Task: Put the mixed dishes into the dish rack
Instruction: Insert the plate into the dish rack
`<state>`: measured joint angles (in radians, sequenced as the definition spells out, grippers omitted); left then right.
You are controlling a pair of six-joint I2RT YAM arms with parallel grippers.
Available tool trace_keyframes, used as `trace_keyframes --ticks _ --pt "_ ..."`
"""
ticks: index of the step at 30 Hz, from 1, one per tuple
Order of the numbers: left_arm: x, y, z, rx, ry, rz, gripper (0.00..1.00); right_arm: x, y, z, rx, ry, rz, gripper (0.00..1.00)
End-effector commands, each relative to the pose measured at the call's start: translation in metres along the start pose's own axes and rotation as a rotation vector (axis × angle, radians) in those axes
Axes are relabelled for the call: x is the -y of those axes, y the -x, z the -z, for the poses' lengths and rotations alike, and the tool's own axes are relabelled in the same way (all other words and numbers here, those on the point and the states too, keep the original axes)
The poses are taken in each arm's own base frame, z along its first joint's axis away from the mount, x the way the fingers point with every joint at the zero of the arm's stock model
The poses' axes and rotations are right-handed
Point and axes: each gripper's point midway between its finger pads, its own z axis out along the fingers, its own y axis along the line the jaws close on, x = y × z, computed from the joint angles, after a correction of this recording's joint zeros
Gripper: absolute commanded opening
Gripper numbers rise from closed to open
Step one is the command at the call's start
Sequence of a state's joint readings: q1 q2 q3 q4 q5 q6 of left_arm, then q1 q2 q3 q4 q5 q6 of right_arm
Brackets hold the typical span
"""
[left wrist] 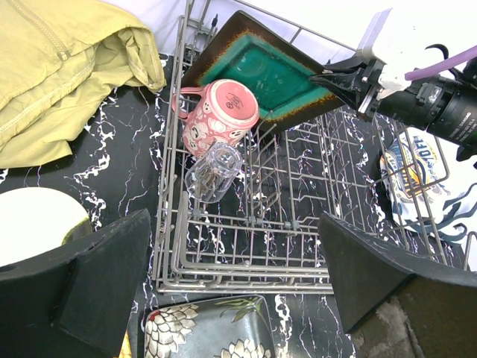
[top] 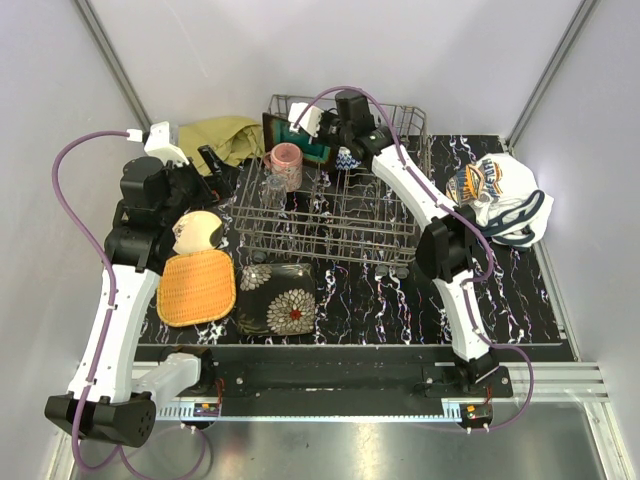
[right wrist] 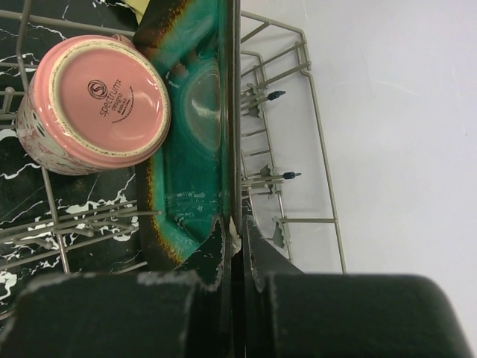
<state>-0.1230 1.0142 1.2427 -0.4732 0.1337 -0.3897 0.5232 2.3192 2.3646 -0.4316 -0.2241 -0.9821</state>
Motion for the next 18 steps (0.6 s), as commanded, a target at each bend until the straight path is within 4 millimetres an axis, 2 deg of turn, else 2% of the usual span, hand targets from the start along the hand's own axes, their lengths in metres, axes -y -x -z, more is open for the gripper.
trace_keyframes --ticks 1,11,18 --pt "0.009 0.012 0.008 0.047 -0.045 -0.022 0.99 0.146 0.049 0.066 0.099 -0.587 0.075 0.00" --pt "0.011 0.011 0.006 0.043 -0.053 -0.016 0.99 0.172 0.063 0.095 0.120 -0.677 0.100 0.00" --pt "0.010 0.009 0.005 0.037 -0.057 -0.015 0.99 0.182 0.066 0.112 0.170 -0.663 0.080 0.00"
